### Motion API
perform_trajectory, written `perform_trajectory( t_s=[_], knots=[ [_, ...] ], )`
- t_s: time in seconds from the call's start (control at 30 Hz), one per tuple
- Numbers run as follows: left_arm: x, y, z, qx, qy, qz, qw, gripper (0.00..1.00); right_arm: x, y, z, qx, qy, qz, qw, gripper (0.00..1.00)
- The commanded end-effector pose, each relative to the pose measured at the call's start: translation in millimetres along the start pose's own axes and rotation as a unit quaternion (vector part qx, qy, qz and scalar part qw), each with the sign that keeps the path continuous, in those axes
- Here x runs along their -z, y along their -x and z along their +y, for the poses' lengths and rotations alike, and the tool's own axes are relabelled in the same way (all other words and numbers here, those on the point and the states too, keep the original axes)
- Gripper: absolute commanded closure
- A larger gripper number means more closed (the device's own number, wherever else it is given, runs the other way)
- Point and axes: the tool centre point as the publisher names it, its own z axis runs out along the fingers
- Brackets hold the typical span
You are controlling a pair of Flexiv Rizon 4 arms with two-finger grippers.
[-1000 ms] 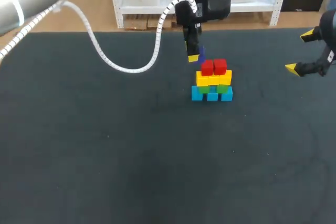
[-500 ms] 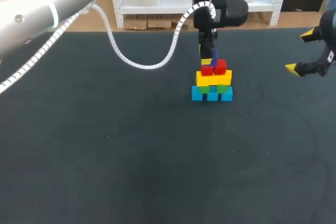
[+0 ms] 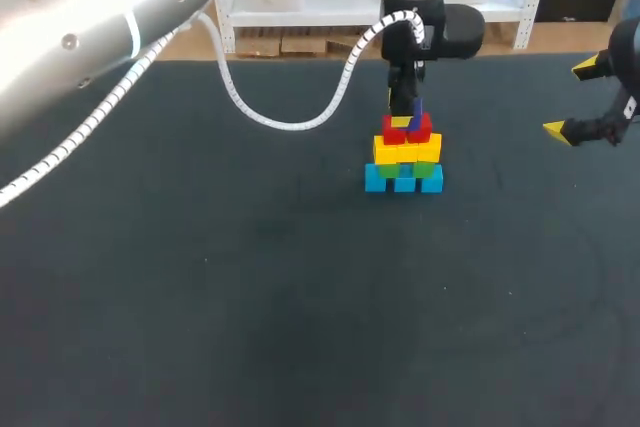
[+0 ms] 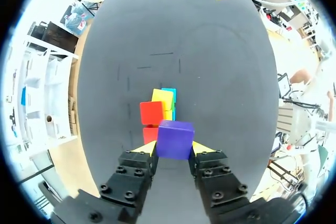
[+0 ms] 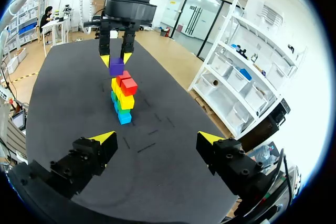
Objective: Place the blue cubes, place green cubes on the blue cubes, place the yellow cubes on the green cubes, then place the red cubes on the yellow cubes, and place purple cube on the red cubes.
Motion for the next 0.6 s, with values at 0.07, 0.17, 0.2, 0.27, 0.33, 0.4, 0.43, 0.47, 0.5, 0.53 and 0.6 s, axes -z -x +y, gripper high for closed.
perform_trajectory(
  t_s=[0.07, 0.17, 0.2, 0.27, 0.33, 0.4, 0.43, 0.47, 0.5, 0.53, 0.6],
  knots=[
    [-3.8, 4.9, 10.4, 0.003, -0.012, 0.005, 1.0, 1.0, -0.5, 0.7, 1.8, 0.0, -0.004, 0.002, 1.0, 0.0],
    [-4.7, 5.5, 10.6, 0.004, -0.013, 0.004, 1.0, 1.0, -0.5, 0.7, 1.8, 0.0, -0.004, 0.002, 1.0, 0.0],
    [-5.0, 5.8, 10.8, 0.004, -0.014, 0.004, 1.0, 1.0, -0.5, 0.7, 1.8, 0.0, -0.004, 0.002, 1.0, 0.0],
    [-5.6, 6.2, 11.2, 0.005, -0.014, 0.004, 1.0, 1.0, -0.5, 0.7, 1.8, 0.0, -0.004, 0.002, 1.0, 0.0],
    [-6.4, 6.3, 12.2, 0.005, -0.013, 0.005, 1.0, 1.0, -0.5, 0.7, 1.8, 0.0, -0.004, 0.002, 1.0, 0.0],
    [-7.5, 6.0, 13.3, 0.006, -0.013, 0.006, 1.0, 1.0, -0.5, 0.7, 1.8, 0.0, -0.004, 0.002, 1.0, 0.0],
    [-8.1, 5.8, 13.8, 0.007, -0.012, 0.007, 1.0, 1.0, -0.5, 0.7, 1.8, 0.0, -0.004, 0.002, 1.0, 0.0],
    [-9.1, 5.6, 14.4, 0.008, -0.013, 0.008, 1.0, 1.0, -0.5, 0.7, 1.8, 0.0, -0.004, 0.002, 1.0, 0.0],
    [-10.0, 5.3, 15.2, 0.009, -0.013, 0.008, 1.0, 1.0, -0.5, 0.7, 1.8, 0.0, -0.004, 0.002, 1.0, 0.0],
    [-10.9, 5.0, 15.8, 0.011, -0.013, 0.009, 1.0, 1.0, -0.5, 0.7, 1.8, 0.0, -0.004, 0.002, 1.0, 0.0],
    [-12.4, 4.7, 16.6, 0.013, -0.014, 0.009, 1.0, 1.0, -0.5, 0.7, 1.8, 0.0, -0.004, 0.002, 1.0, 0.0]
  ],
)
